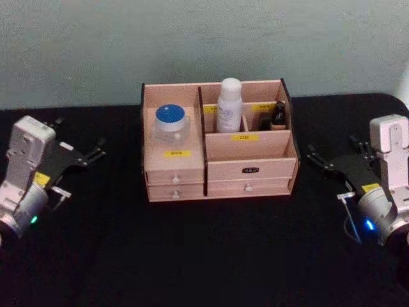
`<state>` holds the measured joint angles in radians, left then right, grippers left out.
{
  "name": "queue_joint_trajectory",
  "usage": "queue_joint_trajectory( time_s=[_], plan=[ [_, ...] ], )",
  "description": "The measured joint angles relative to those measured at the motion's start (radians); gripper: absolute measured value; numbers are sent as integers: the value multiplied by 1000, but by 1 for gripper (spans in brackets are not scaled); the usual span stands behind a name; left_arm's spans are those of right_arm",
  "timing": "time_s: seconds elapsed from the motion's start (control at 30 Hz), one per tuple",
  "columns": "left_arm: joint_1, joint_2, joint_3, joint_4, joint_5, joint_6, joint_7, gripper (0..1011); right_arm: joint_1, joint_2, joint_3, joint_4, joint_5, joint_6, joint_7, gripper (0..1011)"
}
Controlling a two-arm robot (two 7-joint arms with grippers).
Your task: Pick up the facial cleanser and watermelon frost from the table and place them into the tiered storage box.
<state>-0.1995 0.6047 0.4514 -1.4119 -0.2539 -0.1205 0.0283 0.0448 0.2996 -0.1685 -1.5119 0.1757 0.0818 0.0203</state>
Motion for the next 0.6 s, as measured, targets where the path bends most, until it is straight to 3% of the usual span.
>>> queue_joint_trajectory(
  time_s=[0.6],
  plan=[
    [0,0,0,0,0,0,0,1001,-1,-8,5,8,-8,10,2,1000]
  ],
)
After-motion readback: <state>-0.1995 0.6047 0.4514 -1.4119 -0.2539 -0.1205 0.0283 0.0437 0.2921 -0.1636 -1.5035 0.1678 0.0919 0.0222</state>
